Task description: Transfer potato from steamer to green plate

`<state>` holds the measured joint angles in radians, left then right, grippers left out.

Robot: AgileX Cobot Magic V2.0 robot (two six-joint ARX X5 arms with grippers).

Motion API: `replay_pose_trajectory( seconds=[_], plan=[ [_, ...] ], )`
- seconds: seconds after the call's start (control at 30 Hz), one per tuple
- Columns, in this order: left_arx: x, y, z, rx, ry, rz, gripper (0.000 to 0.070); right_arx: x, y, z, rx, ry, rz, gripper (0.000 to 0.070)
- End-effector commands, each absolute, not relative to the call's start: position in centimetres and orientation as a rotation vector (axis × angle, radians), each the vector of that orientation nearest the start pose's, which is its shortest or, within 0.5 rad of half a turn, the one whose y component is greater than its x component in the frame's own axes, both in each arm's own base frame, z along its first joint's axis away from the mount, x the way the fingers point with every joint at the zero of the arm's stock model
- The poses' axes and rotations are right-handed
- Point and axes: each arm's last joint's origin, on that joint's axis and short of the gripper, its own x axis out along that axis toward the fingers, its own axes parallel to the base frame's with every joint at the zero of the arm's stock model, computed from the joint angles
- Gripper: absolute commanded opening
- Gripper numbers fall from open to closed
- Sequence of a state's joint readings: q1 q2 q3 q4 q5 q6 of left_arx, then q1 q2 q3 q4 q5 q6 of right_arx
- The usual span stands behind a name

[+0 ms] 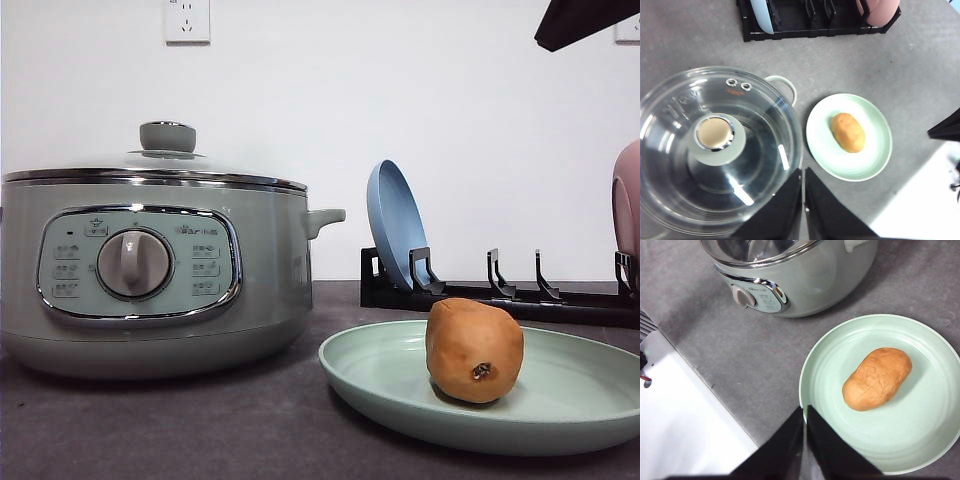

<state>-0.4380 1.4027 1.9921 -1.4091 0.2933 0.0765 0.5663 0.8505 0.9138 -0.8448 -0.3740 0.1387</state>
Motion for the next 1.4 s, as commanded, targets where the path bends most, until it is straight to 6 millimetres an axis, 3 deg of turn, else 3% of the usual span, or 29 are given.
replay_pose_trajectory(
  seconds=[0.0, 0.2, 0.37, 0.57, 0.7, 1.0, 1.37],
  plan=[
    [18.1, -8.9, 49.5, 0.163, 0.674, -0.722, 0.0000, 12.5, 9.3, 31.6, 0.048, 0.847, 0.842, 0.0000],
    [15.6, -5.5, 52.4, 0.148, 0.277, -0.596, 0.0000, 12.5, 9.3, 31.6, 0.048, 0.847, 0.842, 0.0000],
    [13.1, -2.8, 50.8, 0.163, 0.077, -0.440, 0.0000, 12.5, 9.3, 31.6, 0.048, 0.847, 0.842, 0.0000],
    [11.0, -0.8, 46.0, 0.175, -0.035, -0.159, 0.0000, 12.5, 9.3, 31.6, 0.048, 0.847, 0.842, 0.0000],
    [10.0, -0.2, 41.8, 0.176, -0.089, -0.053, 0.0000, 12.5, 9.3, 31.6, 0.048, 0.847, 0.842, 0.0000],
    [9.3, 0.3, 32.2, 0.173, -0.080, 0.021, 0.0000, 12.5, 9.3, 31.6, 0.048, 0.846, 0.842, 0.0000],
    [9.2, 0.5, 23.3, 0.163, 0.017, 0.076, 0.0000, 12.5, 9.3, 31.6, 0.048, 0.846, 0.842, 0.0000]
  ],
)
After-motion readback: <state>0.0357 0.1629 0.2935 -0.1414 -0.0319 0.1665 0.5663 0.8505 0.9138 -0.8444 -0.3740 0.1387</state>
